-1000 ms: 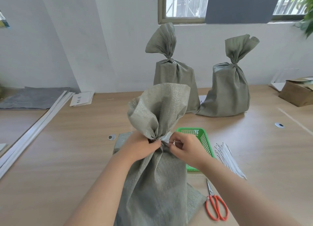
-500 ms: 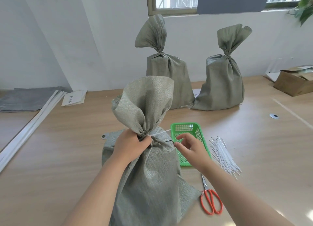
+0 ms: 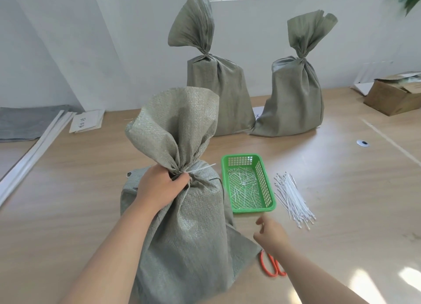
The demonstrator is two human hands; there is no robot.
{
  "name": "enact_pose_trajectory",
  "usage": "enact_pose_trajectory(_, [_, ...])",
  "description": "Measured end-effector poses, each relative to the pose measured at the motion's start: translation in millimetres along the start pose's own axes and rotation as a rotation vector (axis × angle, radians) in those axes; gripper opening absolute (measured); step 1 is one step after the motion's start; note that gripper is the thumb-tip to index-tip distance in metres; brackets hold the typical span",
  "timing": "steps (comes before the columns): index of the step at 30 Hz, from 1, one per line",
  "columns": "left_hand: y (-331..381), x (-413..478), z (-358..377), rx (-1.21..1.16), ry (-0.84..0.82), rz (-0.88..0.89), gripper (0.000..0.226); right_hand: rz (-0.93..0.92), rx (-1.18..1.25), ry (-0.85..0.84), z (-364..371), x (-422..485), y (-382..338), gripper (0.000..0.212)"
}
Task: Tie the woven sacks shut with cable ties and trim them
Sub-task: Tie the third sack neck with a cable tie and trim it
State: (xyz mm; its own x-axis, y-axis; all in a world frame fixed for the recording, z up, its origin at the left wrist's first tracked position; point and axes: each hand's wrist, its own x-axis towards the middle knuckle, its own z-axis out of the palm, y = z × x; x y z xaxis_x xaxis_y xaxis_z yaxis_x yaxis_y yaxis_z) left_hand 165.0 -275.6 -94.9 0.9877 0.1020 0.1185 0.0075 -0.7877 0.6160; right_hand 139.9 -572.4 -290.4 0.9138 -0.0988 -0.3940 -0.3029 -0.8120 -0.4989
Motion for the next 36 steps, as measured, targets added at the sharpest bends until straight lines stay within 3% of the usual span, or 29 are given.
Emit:
enact_pose_trajectory(3, [-1, 2, 2, 0.006, 0.009, 0.007, 0.039, 0.068, -0.113, -0.043, 15, -2, 23, 0.041])
enact_pose_trajectory(8, [-4, 3, 5, 0.016, 0.026, 0.016, 0.04, 0.127, -0.21, -0.059, 36, -4, 46, 0.026])
enact_pose_trajectory(16, [-9, 2, 7, 0.02, 0.058, 0.041, 0.046, 0.093, -0.263, 0.013, 53, -5, 51, 0.023])
enact_pose_trajectory(24, [-6, 2, 8, 0.026, 0.06, 0.033, 0.043, 0.11, -0.248, 0.022, 56, 0, 58, 0.004])
enact_pose_trajectory(30, [-6, 0, 7, 0.02, 0.037, 0.007, 0.041, 0.144, -0.133, 0.073, 50, -4, 59, 0.021])
enact_pose_trajectory(36, [-3, -2, 5, 0.03, 0.015, 0.001, 0.04, 0.123, 0.018, 0.184, 41, -22, 56, 0.015])
